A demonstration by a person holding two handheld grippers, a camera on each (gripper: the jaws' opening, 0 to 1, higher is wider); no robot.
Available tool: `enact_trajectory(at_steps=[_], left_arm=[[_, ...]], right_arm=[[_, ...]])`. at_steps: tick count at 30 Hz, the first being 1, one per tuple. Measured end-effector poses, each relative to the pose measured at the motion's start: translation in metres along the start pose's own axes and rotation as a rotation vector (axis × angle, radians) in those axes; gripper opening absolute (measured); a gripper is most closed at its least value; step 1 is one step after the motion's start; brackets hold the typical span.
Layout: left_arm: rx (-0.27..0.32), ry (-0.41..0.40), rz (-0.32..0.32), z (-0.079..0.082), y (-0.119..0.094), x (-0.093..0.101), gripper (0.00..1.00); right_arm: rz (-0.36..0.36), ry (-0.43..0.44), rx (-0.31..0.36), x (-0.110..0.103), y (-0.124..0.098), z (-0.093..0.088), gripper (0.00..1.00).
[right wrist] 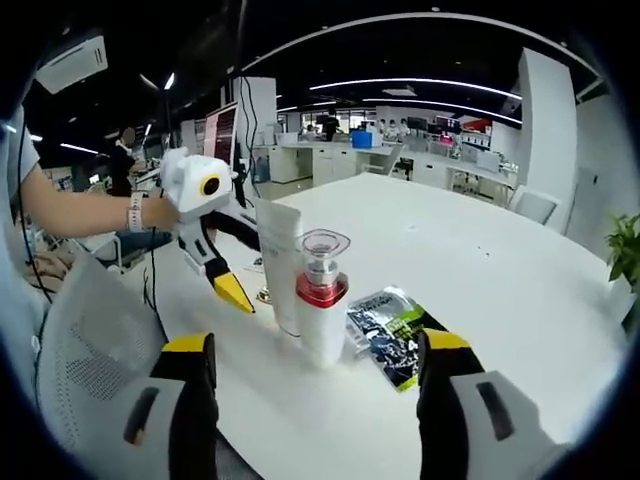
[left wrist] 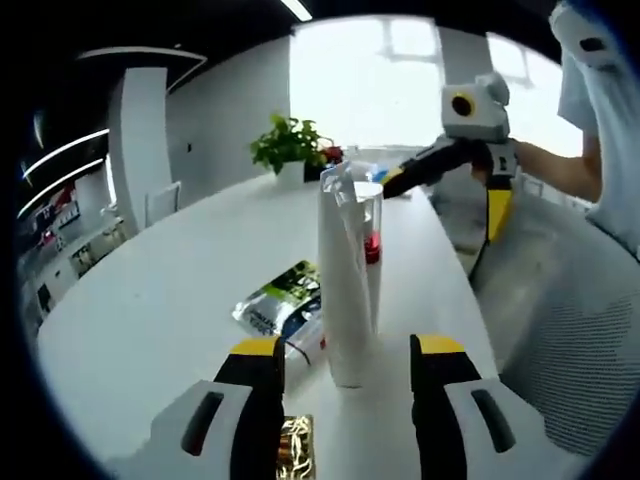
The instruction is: Arrange the skincare products in the storage area until every visible bottle or jar stands upright without overlapping.
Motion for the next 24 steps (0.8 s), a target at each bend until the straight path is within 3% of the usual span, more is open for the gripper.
enact_trajectory(at_steps=[10, 14, 15, 16, 21, 24], left_arm=[[0.013, -0.040, 0.058, 0.006, -0.014, 0.013, 0.64], [0.040, -0.073, 0.085, 0.011, -0.019, 0.017, 0.72], [0.090, -0.106, 0.082, 0.015, -0.020, 0.019, 0.74], [0.097, -0.109, 0.084, 0.016, -0.022, 0.020, 0.75], [0.085, -0.108, 0.128, 0.018, -0.027, 0.025, 0.88], [0.106, -0.122, 0.151, 0.022, -0.033, 0.028, 0.90]], right_arm=[[0.007, -0.006, -0.008, -0.003, -0.002, 0.002, 0.85], [0.006, -0.013, -0.006, -0.004, -0.003, 0.003, 0.85], [0.005, -0.012, -0.006, -0.004, -0.003, 0.003, 0.86], [0.005, -0.013, -0.006, -0.004, -0.003, 0.003, 0.86], [0.004, 0.006, -0.014, -0.003, -0.005, 0.002, 0.90], [0.003, 0.007, -0.009, -0.003, -0.007, 0.002, 0.92]])
Point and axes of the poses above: the point that each gripper's makers call its tool centre point, and the gripper's own axes: y roughly forward along the fingers, x roughly to its right, z roughly out of its top, the point moved 5 cm from there along -y, roughly backward along the fingers, and after that the axes turned 4 degrees about -y, right-handed, at the moved point
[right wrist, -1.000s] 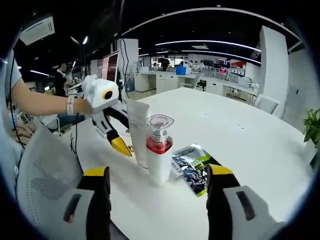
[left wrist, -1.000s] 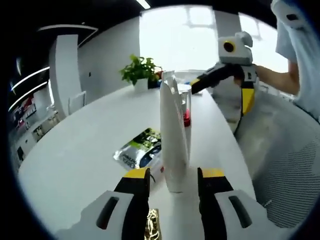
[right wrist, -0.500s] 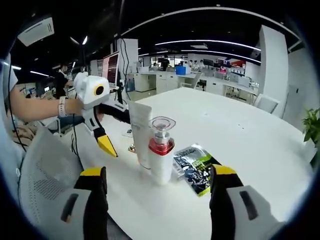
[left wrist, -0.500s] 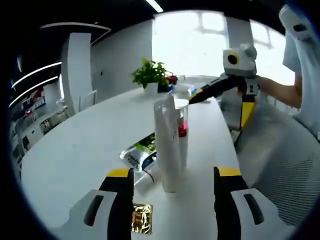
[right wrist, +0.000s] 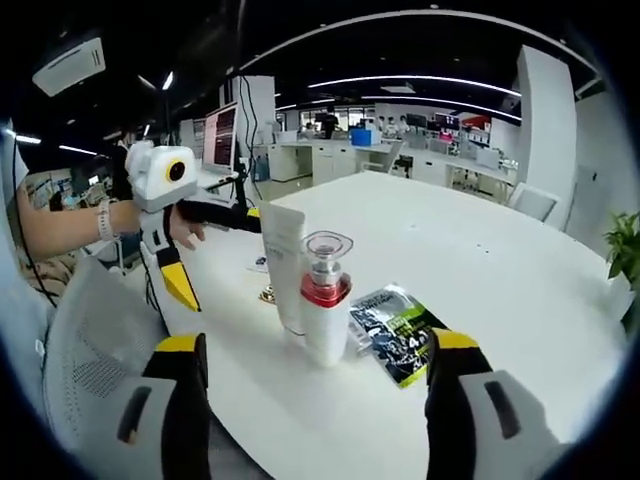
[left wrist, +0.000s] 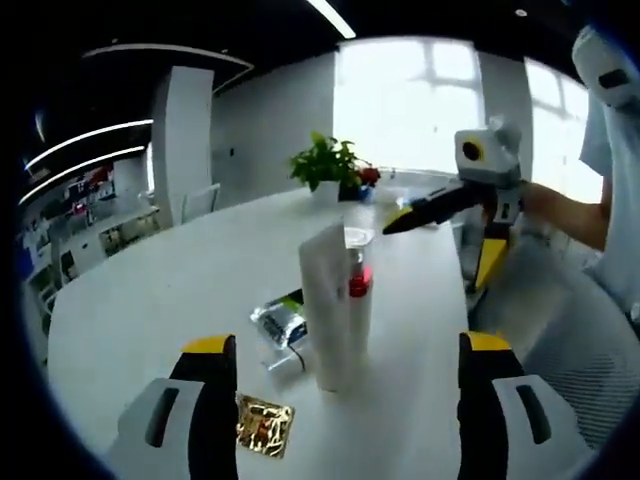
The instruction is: Arrange the skincare products in the storage area until every visible bottle or jar stands upright without overlapping.
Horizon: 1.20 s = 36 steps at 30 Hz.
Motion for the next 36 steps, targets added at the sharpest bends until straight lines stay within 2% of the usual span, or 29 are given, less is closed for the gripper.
enact_trajectory(at_steps=[5, 6, 11, 15, 18, 19, 23, 26, 28, 31, 36], left_arm=[[-0.004, -0.012, -0.003, 0.002, -0.004, 0.007, 0.97], [-0.016, -0.007, 0.015, 0.002, -0.005, 0.007, 0.97], [0.001, -0.005, 0.070, 0.006, -0.013, 0.007, 0.97], [-0.029, 0.028, 0.110, 0.008, -0.019, 0.009, 0.97], [-0.027, 0.042, 0.156, 0.012, -0.024, 0.008, 0.97], [-0.022, 0.042, 0.178, 0.014, -0.025, 0.006, 0.97], [-0.036, 0.047, 0.214, 0.014, -0.030, 0.006, 0.97], [-0.015, 0.047, 0.199, 0.015, -0.033, 0.008, 0.97], [-0.014, 0.053, 0.197, 0.013, -0.035, 0.008, 0.97], [-0.045, 0.054, 0.238, 0.008, -0.039, 0.003, 0.97], [-0.025, 0.042, 0.225, 0.009, -0.043, 0.008, 0.97]], right_arm=[[-0.017, -0.015, 0.016, 0.001, -0.005, 0.003, 0.95], [-0.020, -0.016, 0.016, 0.001, -0.006, 0.003, 0.97], [-0.038, -0.041, 0.008, 0.002, -0.011, 0.002, 0.99], [-0.053, -0.052, -0.008, 0.002, -0.014, 0.001, 0.99], [-0.053, -0.044, -0.007, -0.001, -0.016, 0.003, 0.99], [-0.059, -0.065, -0.007, -0.001, -0.017, 0.004, 0.99], [-0.069, -0.086, -0.027, -0.001, -0.017, 0.003, 0.99], [-0.090, -0.118, -0.031, -0.002, -0.018, 0.003, 0.99], [-0.094, -0.121, -0.069, -0.003, -0.019, 0.000, 0.99], [-0.092, -0.113, -0.064, -0.004, -0.020, 0.000, 0.99], [-0.096, -0.085, -0.050, -0.007, -0.023, 0.002, 1.00]])
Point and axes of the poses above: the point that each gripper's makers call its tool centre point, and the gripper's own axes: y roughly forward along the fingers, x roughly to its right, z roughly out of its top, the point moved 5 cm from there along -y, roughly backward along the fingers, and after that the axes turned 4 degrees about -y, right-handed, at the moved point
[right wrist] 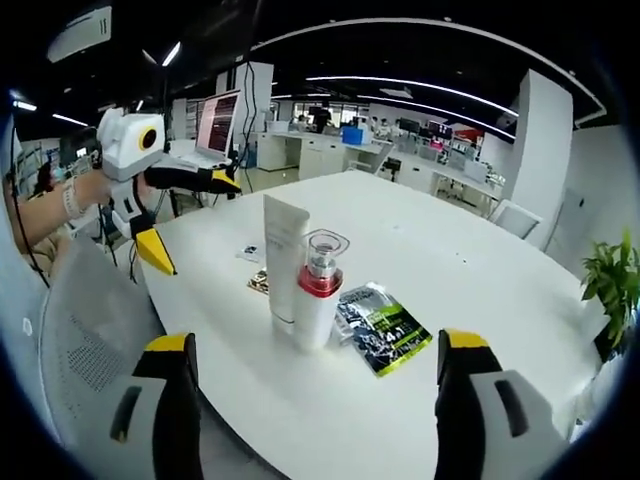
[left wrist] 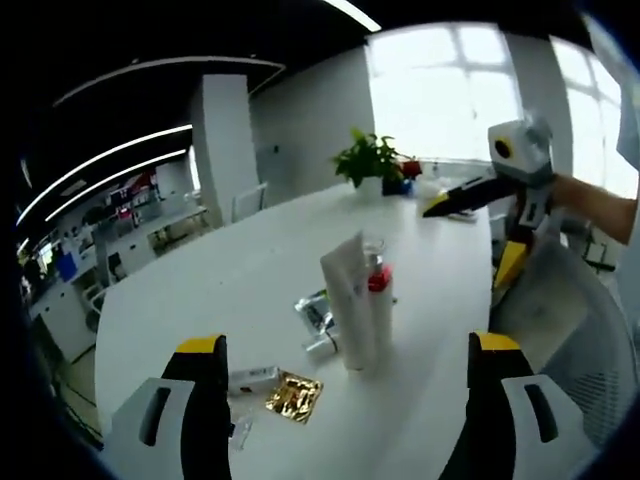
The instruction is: Arrange the skincare products in the storage area until every visible bottle or jar stands upright without overlapping.
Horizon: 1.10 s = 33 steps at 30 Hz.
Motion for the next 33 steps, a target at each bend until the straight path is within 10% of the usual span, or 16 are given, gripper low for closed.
enact_trajectory(at_steps=[33], left_arm=[[-0.126, 0.056, 0.063, -0.020, -0.001, -0.033, 0.97]], right_arm=[[0.100, -0.129, -0.032, -0.015, 0.005, -0.001, 1.00]])
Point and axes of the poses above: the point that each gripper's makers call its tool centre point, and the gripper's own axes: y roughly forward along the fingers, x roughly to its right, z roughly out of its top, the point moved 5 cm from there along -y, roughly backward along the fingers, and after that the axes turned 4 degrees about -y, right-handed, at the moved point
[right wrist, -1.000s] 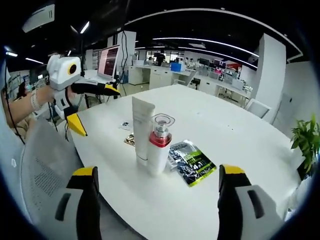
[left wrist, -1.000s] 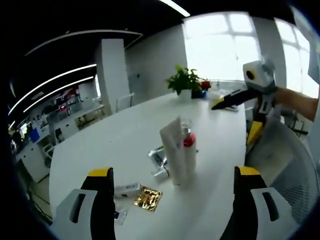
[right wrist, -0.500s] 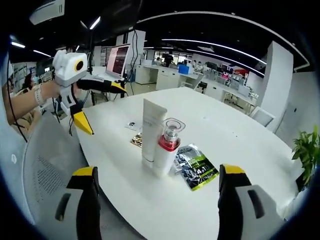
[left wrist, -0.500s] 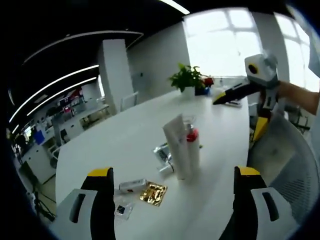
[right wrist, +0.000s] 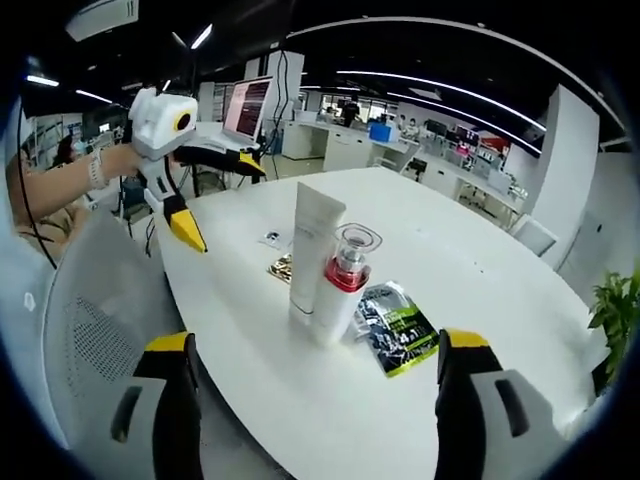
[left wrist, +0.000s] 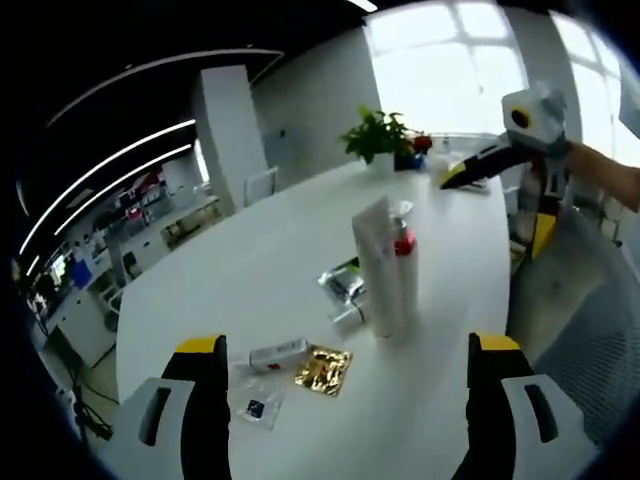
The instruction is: Arrange the skincare products in the storage area until every visible bottle or jar stands upright without overlapping.
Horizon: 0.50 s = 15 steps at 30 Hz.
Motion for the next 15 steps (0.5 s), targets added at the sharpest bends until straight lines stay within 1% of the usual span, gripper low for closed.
enact_trajectory(at_steps=[3, 6, 9, 12, 14, 15], left_arm=[[-0.037, 0.032, -0.015, -0.002, 0.004, -0.006, 0.97], [-0.067, 0.072, -0.036, 0.000, 0.010, -0.013, 0.97], [-0.090, 0.089, -0.051, 0.001, 0.016, -0.022, 0.97], [-0.118, 0.141, -0.073, 0.002, 0.023, -0.031, 0.97], [-0.154, 0.178, -0.094, 0.000, 0.027, -0.036, 0.97], [-0.165, 0.186, -0.094, -0.001, 0.029, -0.039, 0.97]], right_arm=[[0.012, 0.016, 0.005, 0.001, 0.002, 0.000, 1.00], [0.011, 0.023, 0.005, 0.006, 0.004, -0.001, 1.00], [0.002, 0.029, -0.001, 0.010, 0.004, -0.002, 1.00], [-0.009, 0.032, 0.000, 0.013, 0.004, -0.002, 1.00], [-0.008, 0.036, -0.004, 0.014, 0.005, -0.002, 1.00], [-0.010, 0.038, -0.005, 0.014, 0.006, -0.003, 1.00]])
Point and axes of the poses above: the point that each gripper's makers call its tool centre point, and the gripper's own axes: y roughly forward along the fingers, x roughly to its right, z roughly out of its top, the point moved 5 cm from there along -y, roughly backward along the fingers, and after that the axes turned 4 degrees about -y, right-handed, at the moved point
